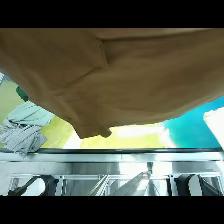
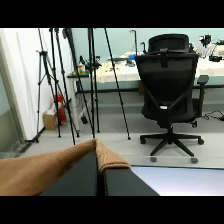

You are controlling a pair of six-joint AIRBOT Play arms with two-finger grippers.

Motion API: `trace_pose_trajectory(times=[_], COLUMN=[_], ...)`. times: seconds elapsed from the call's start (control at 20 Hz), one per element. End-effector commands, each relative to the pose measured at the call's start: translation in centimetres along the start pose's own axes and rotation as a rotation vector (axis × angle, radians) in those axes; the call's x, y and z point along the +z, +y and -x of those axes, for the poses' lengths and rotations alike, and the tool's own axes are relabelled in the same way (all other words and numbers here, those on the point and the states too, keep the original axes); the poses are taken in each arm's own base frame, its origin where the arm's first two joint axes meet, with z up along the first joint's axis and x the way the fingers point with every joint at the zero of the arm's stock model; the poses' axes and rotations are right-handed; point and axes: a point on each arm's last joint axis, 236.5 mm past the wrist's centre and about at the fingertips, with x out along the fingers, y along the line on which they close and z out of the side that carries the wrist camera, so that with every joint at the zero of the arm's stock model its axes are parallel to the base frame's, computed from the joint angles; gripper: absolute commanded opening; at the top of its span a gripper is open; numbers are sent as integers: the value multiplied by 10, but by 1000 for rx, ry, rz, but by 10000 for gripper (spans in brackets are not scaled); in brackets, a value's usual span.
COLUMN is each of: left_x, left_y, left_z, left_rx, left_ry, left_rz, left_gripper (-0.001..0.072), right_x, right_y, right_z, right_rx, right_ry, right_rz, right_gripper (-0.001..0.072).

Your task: Fold the shirts.

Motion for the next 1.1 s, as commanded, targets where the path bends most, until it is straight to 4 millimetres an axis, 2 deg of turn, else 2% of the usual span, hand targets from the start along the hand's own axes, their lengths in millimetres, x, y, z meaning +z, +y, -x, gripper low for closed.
trace_pose_trajectory(times=[0.0,0.15,0.3,0.4,0.45,0.5,0.6,0.75,0.8,0.9,0.95,1.05], left_x=[-29,-34,-14,-8,-11,-21,-51,-96,-110,-138,-150,-173], left_y=[-4,-11,30,59,83,115,178,267,297,354,373,391], left_z=[0,7,13,-5,-18,-36,-76,-135,-147,-157,-160,-162], left_rx=[119,216,240,168,159,178,207,199,216,277,290,285], left_ry=[110,86,32,84,137,211,351,427,425,415,419,442], left_rz=[-60,-102,-66,-49,-29,-3,57,158,199,247,249,242], left_gripper=[24,25,25,25,24,25,25,24,24,24,24,24], right_x=[-18,-39,-47,-67,-86,-107,-161,-250,-279,-324,-345,-380], right_y=[-2,-13,-32,-46,-54,-61,-70,-81,-87,-97,-102,-110], right_z=[14,14,-12,-40,-56,-71,-103,-147,-160,-181,-189,-198], right_rx=[-75,-110,-67,-2,20,38,77,103,86,56,30,-12], right_ry=[89,172,173,207,248,295,407,551,583,615,627,659], right_rz=[-9,-76,-178,-260,-312,-346,-433,-514,-549,-546,-549,-574], right_gripper=[18,17,18,18,18,17,17,18,18,18,18,17])
